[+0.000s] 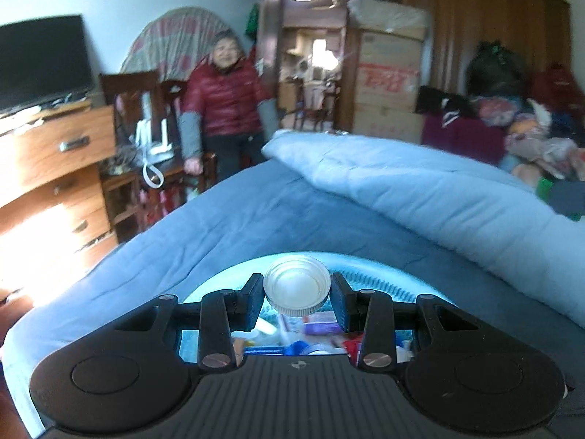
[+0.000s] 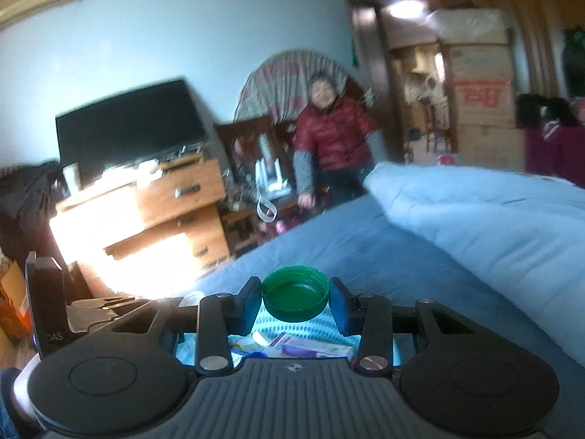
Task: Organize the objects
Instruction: 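Carry both caps over the blue basket and open both tools to drop them, then grasp a clear lid with the left tool while the right tool grasps a black cap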
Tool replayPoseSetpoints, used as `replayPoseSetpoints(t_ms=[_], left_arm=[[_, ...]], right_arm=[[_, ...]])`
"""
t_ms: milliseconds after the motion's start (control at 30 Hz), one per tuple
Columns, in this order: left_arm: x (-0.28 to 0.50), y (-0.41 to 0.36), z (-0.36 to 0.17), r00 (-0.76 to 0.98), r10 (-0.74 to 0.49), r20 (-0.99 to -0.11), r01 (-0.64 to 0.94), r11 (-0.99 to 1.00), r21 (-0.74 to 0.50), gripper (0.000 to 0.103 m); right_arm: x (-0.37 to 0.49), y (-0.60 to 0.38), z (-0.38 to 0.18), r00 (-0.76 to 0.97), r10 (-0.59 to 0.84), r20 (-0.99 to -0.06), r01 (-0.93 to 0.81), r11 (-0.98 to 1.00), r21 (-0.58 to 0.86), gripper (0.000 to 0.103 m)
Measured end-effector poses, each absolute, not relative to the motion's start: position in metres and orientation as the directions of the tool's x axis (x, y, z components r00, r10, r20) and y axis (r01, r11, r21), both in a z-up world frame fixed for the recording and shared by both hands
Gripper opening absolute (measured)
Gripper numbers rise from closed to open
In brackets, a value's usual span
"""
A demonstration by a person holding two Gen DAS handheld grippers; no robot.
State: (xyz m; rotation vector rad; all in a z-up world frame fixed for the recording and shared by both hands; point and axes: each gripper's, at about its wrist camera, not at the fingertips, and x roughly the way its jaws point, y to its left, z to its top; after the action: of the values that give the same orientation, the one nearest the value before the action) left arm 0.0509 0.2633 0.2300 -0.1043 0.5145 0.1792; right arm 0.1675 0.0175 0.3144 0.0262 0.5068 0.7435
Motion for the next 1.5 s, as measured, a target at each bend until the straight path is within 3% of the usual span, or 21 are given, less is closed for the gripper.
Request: replayPoseSetpoints(t_ms=[300,967,1000,1033,1067,1100,1200,1300,1400,1500], left_arm=[[0.061,0.286,0.218,0.834,0.147,-0.532,-0.214,0.975,-0.066,0.039],[0.068,0.288,0.215,0.833,0.145,-0.535,-0.213,0.975,-0.068,0.04],[0.069,0.288,0.214,0.83,0.144,-0.538,-0.21,0.976,-0.064,0.042],[0.07,0.287,0.213,0.828,0.142,-0.542,-0.206,0.977,-0.059,0.049],[0.07,0.286,0.211,0.827,0.148,-0.542,-0.208,0.977,-0.051,0.069],[0.069,0.284,0.211,0.83,0.162,-0.534,-0.217,0.975,-0.041,0.085],[0.061,0.277,0.214,0.848,0.164,-0.504,-0.214,0.976,-0.042,0.088],[0.043,0.249,0.224,0.898,0.062,-0.435,-0.111,0.99,-0.09,0.088],[0.022,0.19,0.232,0.932,-0.107,-0.346,0.088,0.994,-0.07,0.088],[0.008,0.132,0.229,0.913,-0.288,-0.289,0.274,0.958,-0.089,0.088]], right_arm=[[0.182,0.092,0.308,0.58,0.658,-0.479,-0.678,0.717,0.163,0.043],[0.18,0.096,0.3,0.581,0.659,-0.478,-0.685,0.713,0.15,0.045],[0.179,0.095,0.3,0.589,0.658,-0.47,-0.682,0.716,0.148,0.047],[0.179,0.094,0.299,0.595,0.658,-0.463,-0.679,0.719,0.149,0.055],[0.179,0.091,0.298,0.597,0.659,-0.457,-0.676,0.72,0.157,0.066],[0.178,0.085,0.297,0.603,0.659,-0.449,-0.669,0.725,0.163,0.069],[0.163,0.047,0.287,0.644,0.658,-0.39,-0.637,0.744,0.203,0.077],[0.132,-0.021,0.252,0.74,0.594,-0.317,-0.544,0.805,0.237,0.087],[0.104,-0.098,0.202,0.818,0.453,-0.355,-0.398,0.891,0.22,0.086],[0.088,-0.18,0.144,0.858,0.239,-0.455,-0.191,0.97,0.15,0.083]])
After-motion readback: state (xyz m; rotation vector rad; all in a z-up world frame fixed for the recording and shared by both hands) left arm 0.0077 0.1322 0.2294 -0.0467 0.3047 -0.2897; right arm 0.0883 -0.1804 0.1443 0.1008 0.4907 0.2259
